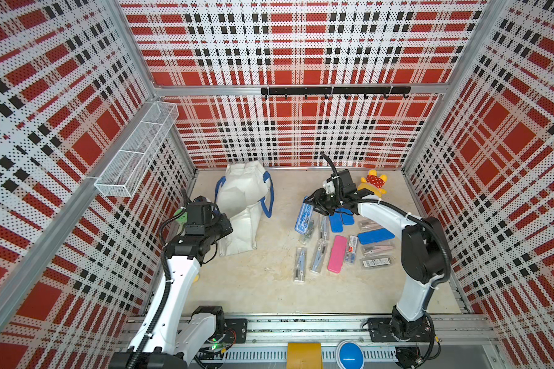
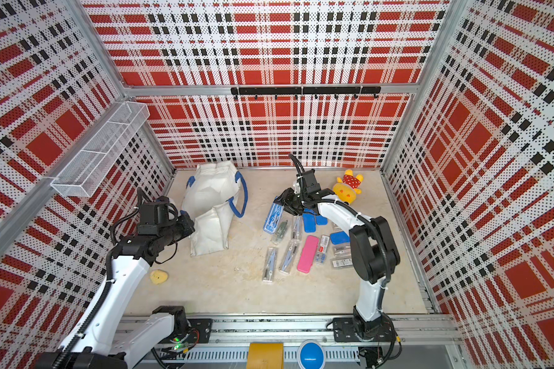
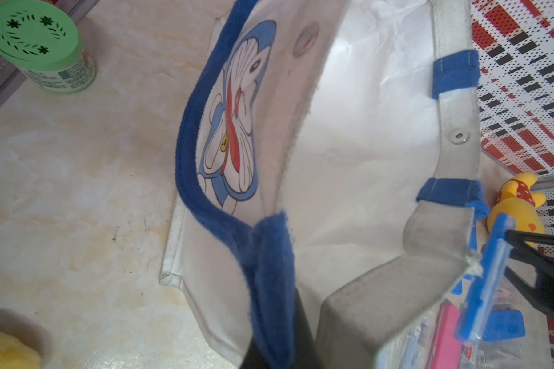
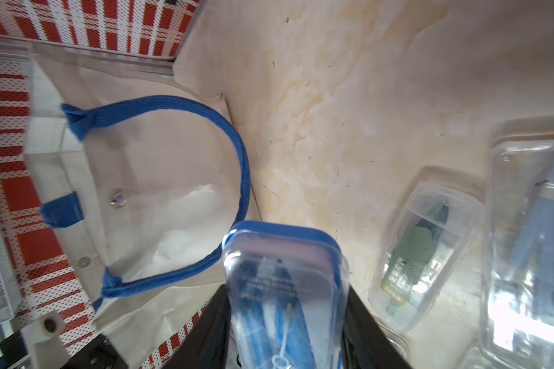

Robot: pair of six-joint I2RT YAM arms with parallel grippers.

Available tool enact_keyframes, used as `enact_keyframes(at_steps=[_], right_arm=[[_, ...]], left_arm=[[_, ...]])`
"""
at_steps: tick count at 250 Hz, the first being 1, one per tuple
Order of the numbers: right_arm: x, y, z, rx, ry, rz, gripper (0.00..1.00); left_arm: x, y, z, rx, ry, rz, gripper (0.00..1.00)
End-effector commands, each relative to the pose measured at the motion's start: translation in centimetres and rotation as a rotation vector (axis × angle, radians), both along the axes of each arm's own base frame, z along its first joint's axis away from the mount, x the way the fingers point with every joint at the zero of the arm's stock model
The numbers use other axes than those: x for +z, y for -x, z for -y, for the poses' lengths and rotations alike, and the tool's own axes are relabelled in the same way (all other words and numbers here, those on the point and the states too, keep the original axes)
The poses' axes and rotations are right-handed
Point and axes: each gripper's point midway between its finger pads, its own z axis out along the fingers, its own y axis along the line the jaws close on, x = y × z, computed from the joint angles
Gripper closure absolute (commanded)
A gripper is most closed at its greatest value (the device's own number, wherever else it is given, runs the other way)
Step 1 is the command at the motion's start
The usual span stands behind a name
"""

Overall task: Take out the compass set from the canvas bag
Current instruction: Place the compass set at the center of the board.

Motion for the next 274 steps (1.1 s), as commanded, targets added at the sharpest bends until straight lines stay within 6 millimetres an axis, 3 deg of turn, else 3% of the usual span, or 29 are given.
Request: enact_keyframes(at_steps=[1, 46, 73, 136, 195, 218, 274], right_arm=[[-0.1, -1.0, -1.9, 0.011, 0.003, 0.023, 0.67], [-3.2, -1.9, -3.3, -0.007, 0.033, -0.032, 0.65], [-5.1, -2.0, -3.2, -0.035, 0.052, -0.073, 0.65], [-6.9, -1.8, -2.8, -0.042, 0.089, -0.107, 0.59], [-6.8, -1.3, -2.4, -0.034, 0.099, -0.11, 0.44], [-6.3, -1.1, -2.4, -0.026, 0.094, -0.097, 0.4], [-2.4, -0.6, -1.7, -0.036, 0.07, -0.029, 0.38]], left_arm=[[-0.2, 0.6, 0.3, -0.03, 0.002, -0.008, 1.0], [-0.3, 0.8, 1.0, -0.065, -0.002, -0.014, 1.0], [-0.2, 0.9, 1.5, -0.084, -0.016, -0.013, 1.0], [1.0, 0.6, 3.9, -0.161, -0.083, 0.008, 1.0], [2.7, -0.5, 6.6, -0.254, -0.148, 0.04, 1.0], [3.4, -0.6, 8.7, -0.326, -0.181, 0.059, 1.0], [4.5, -1.1, 11.1, -0.408, -0.214, 0.084, 1.0]])
